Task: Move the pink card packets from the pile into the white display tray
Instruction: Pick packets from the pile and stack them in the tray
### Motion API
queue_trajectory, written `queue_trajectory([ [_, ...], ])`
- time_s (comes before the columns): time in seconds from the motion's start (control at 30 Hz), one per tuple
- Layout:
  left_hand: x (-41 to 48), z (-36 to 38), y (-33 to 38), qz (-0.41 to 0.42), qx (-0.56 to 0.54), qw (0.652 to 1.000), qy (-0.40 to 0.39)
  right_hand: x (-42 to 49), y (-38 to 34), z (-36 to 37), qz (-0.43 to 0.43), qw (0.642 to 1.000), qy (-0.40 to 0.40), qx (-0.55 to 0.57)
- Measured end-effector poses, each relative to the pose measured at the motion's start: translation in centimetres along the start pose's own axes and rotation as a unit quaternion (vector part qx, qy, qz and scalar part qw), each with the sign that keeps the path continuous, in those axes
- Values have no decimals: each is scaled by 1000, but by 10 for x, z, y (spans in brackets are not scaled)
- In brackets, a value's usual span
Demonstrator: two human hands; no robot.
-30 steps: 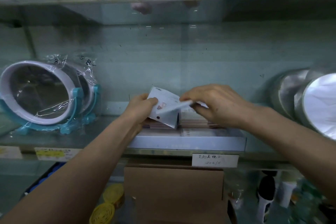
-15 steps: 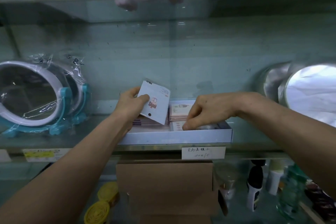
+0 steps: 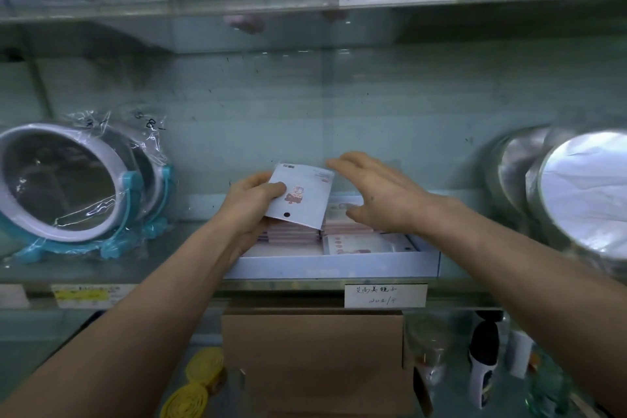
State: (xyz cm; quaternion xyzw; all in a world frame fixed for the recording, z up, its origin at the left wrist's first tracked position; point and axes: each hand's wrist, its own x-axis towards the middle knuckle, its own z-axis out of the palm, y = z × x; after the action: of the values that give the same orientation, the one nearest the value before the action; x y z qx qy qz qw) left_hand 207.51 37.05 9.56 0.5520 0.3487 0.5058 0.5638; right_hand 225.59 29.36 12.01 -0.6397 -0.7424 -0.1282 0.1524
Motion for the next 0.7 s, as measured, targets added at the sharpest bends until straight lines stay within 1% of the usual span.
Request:
queue_trajectory([
  [0.1,-2,1,1,-3,-20,1000,-1,2,-7,1,-53,997,46,-45],
  [0.17,-2,2,2,6,-17,1000,10,3,-8,1,-83,994,70,-34],
  [0.2,-3,3,3,8,-27,1000,12,4,-8,2,-90,992,85,-10],
  [0.27,-4,4,4,3,-32,999,-4,5,-6,3,-87,986,131,54],
  [0.37,-4,1,5,-7,-2,999,-41,11,-3,0,-37,979,169,109],
  [0.47,-5,2,7,3,12,999,-38,18,-2,-6,19,974,166,152],
  [0.57,-8,2,4,37,71,997,-11,21,-1,-7,49,969,124,210],
  [0.7,-4,-2,-1,58,83,995,9,21,-1,-3,83,941,75,320],
])
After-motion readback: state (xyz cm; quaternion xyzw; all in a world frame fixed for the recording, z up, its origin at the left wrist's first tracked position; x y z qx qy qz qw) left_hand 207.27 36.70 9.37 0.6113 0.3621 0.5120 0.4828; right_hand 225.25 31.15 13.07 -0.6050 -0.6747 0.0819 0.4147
